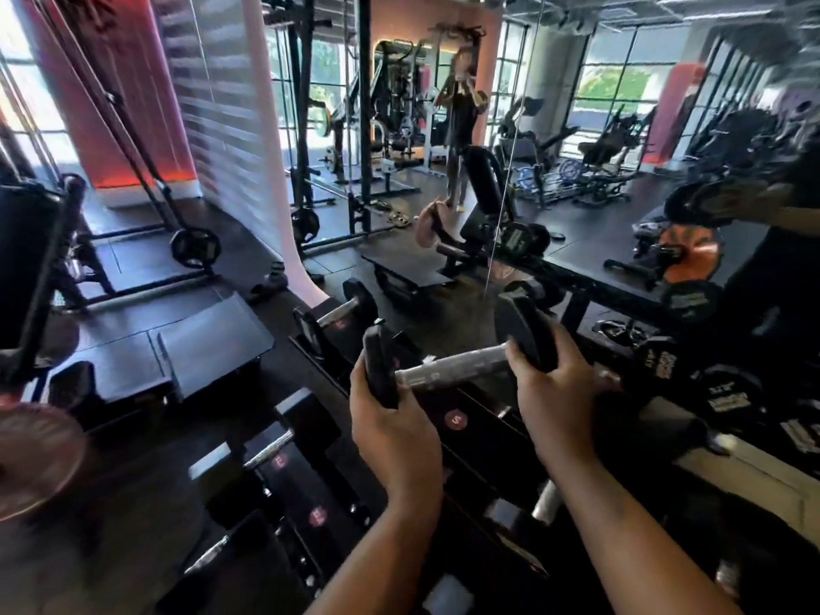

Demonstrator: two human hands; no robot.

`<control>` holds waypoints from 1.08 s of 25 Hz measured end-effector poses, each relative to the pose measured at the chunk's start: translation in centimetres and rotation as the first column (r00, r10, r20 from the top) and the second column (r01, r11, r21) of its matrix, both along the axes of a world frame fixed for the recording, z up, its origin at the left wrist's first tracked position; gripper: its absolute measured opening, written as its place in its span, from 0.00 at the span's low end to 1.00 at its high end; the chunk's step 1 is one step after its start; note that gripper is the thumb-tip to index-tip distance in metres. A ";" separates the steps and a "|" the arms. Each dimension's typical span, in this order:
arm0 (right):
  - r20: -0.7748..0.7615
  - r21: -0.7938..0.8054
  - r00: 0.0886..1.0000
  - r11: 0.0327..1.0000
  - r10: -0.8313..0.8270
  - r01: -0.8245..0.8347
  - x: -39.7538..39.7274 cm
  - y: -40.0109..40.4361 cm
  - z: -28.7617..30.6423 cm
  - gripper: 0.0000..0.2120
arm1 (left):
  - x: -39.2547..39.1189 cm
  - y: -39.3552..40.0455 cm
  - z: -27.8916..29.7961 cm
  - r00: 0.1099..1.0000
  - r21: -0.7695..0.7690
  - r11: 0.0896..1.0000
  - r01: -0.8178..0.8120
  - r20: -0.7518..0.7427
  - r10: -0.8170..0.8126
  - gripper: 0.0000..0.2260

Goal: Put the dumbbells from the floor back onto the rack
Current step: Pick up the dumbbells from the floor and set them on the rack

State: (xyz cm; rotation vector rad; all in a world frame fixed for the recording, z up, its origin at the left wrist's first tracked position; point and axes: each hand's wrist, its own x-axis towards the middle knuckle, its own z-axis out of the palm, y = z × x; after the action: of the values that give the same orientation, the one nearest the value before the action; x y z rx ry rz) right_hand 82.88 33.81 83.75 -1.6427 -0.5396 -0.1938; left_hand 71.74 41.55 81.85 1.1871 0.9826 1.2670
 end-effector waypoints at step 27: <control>-0.219 -0.364 0.931 0.861 0.293 -0.356 24.6 30.9 -21.3 0.18 | 20.8 24.4 -20.8 0.951 -0.244 0.941 -0.234 -0.260 0.169 0.24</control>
State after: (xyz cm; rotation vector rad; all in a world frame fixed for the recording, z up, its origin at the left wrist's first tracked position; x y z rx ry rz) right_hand 107.50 64.68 62.40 -1.9081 -0.7631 0.3173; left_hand 92.56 65.98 61.03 1.0538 1.4389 1.1194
